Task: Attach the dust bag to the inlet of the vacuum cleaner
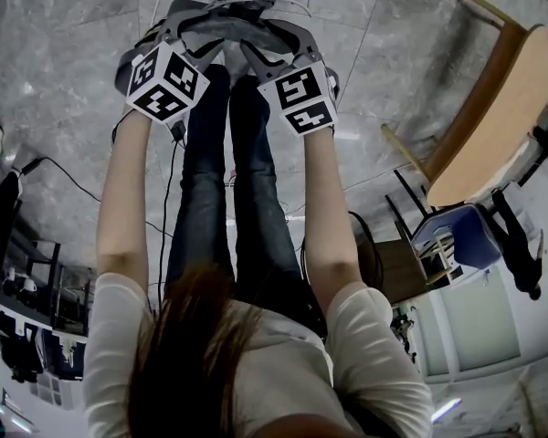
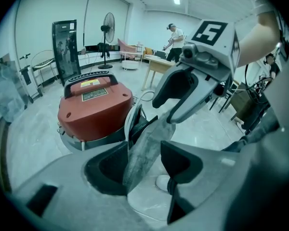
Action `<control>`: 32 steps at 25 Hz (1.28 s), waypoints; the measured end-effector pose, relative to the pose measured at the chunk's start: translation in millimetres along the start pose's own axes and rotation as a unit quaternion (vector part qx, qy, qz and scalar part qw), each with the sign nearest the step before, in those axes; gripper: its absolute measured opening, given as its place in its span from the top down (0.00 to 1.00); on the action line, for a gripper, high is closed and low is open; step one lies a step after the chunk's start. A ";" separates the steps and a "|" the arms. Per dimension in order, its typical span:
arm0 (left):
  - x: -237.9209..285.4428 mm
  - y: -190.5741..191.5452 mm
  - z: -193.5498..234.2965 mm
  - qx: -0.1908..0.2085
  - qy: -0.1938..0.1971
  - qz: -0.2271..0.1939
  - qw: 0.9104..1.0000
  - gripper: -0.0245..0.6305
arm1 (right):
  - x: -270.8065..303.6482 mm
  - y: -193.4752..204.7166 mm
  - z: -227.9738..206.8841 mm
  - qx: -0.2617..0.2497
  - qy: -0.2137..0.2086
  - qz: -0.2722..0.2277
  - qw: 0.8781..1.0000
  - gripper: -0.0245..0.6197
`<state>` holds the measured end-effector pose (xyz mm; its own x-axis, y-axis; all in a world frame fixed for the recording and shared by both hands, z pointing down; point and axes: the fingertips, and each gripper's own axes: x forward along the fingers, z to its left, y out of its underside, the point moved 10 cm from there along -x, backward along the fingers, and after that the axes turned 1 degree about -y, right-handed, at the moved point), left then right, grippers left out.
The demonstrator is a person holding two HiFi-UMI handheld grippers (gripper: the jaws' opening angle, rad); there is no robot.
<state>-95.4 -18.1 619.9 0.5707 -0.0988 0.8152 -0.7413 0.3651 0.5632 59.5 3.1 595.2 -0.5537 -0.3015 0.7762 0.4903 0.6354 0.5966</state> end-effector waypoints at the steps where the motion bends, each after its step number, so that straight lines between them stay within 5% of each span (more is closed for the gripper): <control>1: -2.2 -1.3 -1.3 -0.003 -0.002 -0.002 1.000 0.62 | -2.0 -1.3 0.9 -0.001 0.001 0.000 1.000 0.66; 20: -45.2 -21.2 -26.7 -0.147 -0.084 -0.047 0.984 0.65 | -44.5 -15.3 8.9 0.038 0.012 -0.030 0.999 0.73; 26: -64.2 -22.2 -22.4 -0.221 -0.130 -0.095 0.962 0.71 | -58.0 -16.9 1.8 0.111 0.004 -0.053 0.992 0.81; 32: -79.9 -12.6 -23.2 -0.272 -0.173 -0.108 0.940 0.77 | -76.8 -27.9 -2.8 0.130 0.019 -0.065 0.989 0.84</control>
<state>-123.4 6.7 544.6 0.4674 -0.4861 0.7384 -0.2770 0.7127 0.6445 90.3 6.5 519.6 -0.5717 -0.4159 0.7072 0.2248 0.7496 0.6225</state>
